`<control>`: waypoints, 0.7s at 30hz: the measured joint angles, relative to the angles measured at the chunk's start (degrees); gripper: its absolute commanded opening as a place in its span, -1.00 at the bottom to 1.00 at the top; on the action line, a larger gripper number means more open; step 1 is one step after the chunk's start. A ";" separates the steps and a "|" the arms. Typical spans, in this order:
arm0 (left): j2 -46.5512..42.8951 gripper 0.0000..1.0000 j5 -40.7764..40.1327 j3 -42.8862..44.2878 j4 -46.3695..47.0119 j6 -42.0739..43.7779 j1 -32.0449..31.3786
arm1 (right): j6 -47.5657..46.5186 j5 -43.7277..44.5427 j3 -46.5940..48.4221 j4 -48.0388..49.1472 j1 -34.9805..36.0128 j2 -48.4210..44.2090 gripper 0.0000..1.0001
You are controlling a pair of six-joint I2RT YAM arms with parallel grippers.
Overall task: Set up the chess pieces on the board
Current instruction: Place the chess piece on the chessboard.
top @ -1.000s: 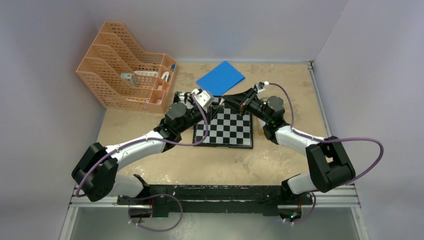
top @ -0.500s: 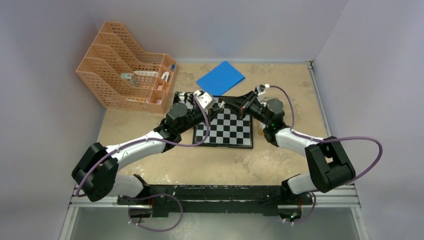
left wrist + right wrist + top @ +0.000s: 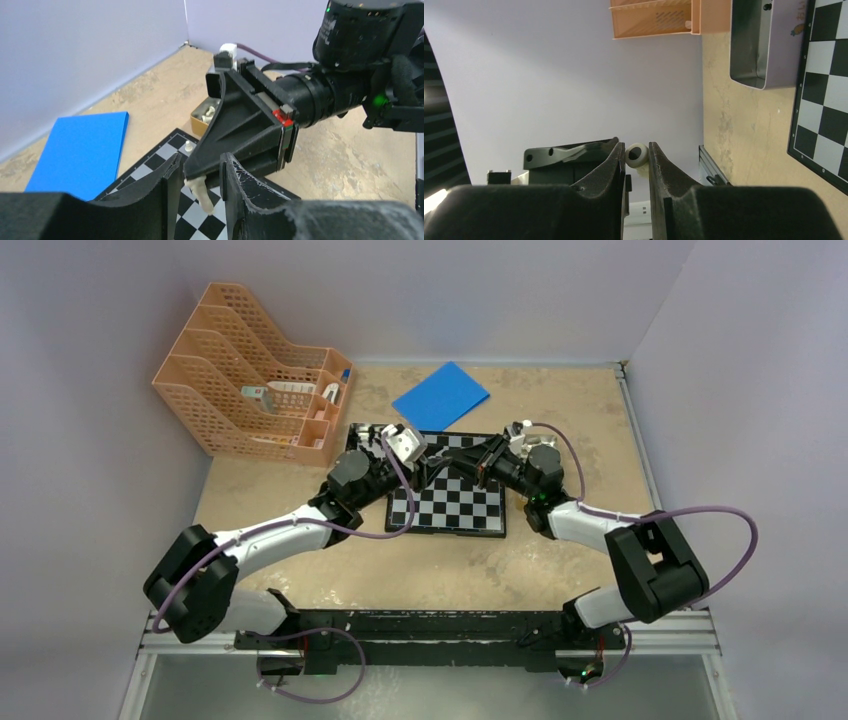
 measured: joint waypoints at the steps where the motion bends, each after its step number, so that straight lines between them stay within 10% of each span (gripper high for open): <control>1: 0.04 -0.34 0.00 0.00 0.66 0.02 -0.02 | 0.00 0.00 0.00 -0.07 0.02 0.02 -0.67; 21: -1.75 -0.13 1.38 -0.68 -2.21 0.79 -0.07 | 1.81 -0.57 0.46 -0.28 0.04 2.49 -0.68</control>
